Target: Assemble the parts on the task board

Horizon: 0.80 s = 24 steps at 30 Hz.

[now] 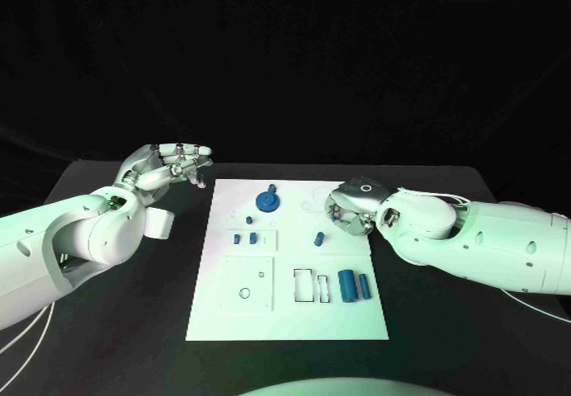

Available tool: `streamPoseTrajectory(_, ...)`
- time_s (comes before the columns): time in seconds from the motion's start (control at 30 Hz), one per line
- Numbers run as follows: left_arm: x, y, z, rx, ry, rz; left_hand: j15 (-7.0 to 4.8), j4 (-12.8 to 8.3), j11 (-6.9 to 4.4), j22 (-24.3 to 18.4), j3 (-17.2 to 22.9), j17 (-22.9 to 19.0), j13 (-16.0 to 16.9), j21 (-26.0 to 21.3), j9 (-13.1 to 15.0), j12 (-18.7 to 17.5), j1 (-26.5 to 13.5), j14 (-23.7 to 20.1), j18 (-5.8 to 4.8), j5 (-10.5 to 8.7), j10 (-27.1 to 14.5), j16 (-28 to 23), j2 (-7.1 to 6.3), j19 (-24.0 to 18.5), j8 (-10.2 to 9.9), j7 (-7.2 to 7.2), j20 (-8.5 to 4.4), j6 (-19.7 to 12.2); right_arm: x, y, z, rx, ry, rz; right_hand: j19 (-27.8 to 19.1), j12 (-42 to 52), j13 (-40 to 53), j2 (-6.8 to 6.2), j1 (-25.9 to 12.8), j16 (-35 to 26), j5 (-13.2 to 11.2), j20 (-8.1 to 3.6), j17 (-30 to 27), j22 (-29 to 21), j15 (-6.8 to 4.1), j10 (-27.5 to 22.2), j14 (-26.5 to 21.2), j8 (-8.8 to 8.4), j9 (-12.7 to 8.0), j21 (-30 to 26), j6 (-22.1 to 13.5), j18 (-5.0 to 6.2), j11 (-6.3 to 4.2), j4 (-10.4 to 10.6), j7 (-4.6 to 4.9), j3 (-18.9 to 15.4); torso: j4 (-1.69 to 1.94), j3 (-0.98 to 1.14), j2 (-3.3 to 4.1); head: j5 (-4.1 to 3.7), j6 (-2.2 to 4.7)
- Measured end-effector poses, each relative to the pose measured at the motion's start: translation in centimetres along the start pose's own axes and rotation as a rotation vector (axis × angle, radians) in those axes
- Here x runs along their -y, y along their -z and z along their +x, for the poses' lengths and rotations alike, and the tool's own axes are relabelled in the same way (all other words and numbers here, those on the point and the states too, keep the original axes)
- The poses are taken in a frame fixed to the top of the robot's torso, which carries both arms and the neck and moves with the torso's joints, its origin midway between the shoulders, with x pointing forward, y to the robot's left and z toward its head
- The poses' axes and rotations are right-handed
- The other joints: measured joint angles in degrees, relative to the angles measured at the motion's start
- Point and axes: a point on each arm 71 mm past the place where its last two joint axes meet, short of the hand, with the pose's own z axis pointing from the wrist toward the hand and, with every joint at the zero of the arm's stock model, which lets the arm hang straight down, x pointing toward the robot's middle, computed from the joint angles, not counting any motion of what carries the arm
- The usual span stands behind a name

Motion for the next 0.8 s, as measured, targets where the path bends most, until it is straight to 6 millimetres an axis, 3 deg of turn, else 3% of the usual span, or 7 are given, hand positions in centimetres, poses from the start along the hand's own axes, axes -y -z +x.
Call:
streamPoseTrajectory(0.2, -0.1, 0.0, 0.0, -0.001, 0.001, -0.009, 0.0, 0.0, -0.02, -0.1, 0.0, -0.1, 0.0, -0.2, 0.0, 0.0, 0.0, 0.0, -0.01, 0.0, -0.4, 0.0, 0.0, 0.0, 0.0, 0.0, 0.0, 0.0, -0.3, 0.0, 0.2, 0.013, 0.02, -0.004, 0.0, 0.0, 0.2, 1.08, 0.2, 0.0, -0.1, -0.4, 0.0, 0.0, -0.25, 0.5, 0.1, 0.5, 0.3, 1.2, 1.3, 0.0, 0.47, -1.3, -0.24, 0.5, 0.02, -0.03, -0.02, -0.01, -0.04)
streamPoseTrajectory(0.27, -0.1, 0.0, 0.0, -0.002, 0.001, -0.012, 0.0, 0.0, -0.02, -0.1, 0.0, -0.1, 0.0, -0.2, 0.0, 0.0, 0.0, 0.0, 0.0, 0.0, -0.4, 0.0, 0.0, 0.0, 0.0, 0.0, 0.0, 0.0, -0.5, 0.1, 0.3, 0.022, 0.023, -0.005, 0.0, -0.1, 0.2, 1.46, 0.0, 0.0, -0.2, -0.4, 0.0, 0.0, -0.38, 0.7, 0.0, 0.63, 0.4, 1.8, 1.3, -0.89, 0.66, -1.7, -0.33, 0.9, 0.02, -0.03, -0.02, 0.02, -0.07)
streamPoseTrajectory(0.6, -0.2, 0.0, -0.1, -0.001, 0.001, -0.02, 0.0, 0.0, 0.18, -0.1, 0.0, -0.2, 0.0, -0.2, 0.0, 0.0, 0.0, 0.0, -0.01, 0.0, -0.6, 0.0, 0.0, 0.0, 0.0, 0.0, 0.0, 0.0, -0.5, 0.9, 0.4, 0.073, 0.019, 0.001, 0.2, -0.6, 0.3, 1.91, 0.1, 0.0, -0.1, -0.61, 0.0, 0.0, -0.65, 0.9, 0.1, 0.62, 0.6, 2.7, 1.8, -0.89, 0.89, -2.2, -0.33, 1.4, 0.03, -0.03, -0.07, 0.04, 0.05)
streamPoseTrajectory(0.8, -0.2, -0.1, -0.1, 0.001, 0.001, -0.024, 0.02, 0.0, 0.18, -0.1, 0.0, -0.2, 0.0, -0.2, 0.0, 0.2, 0.0, 0.0, -0.01, 0.0, -0.6, -0.1, 0.03, 0.0, 0.0, 0.03, 0.0, 0.0, -0.4, 1.1, -0.7, 0.129, 0.012, 0.002, 0.2, -0.5, 0.3, 2.14, -0.2, 0.0, -0.1, -0.61, -0.1, 0.0, -0.64, 0.9, 0.1, 0.62, 0.6, 3.1, 1.8, -0.88, 0.93, -2.8, -0.33, 1.8, 0.02, -0.03, -0.11, 0.03, 0.26)
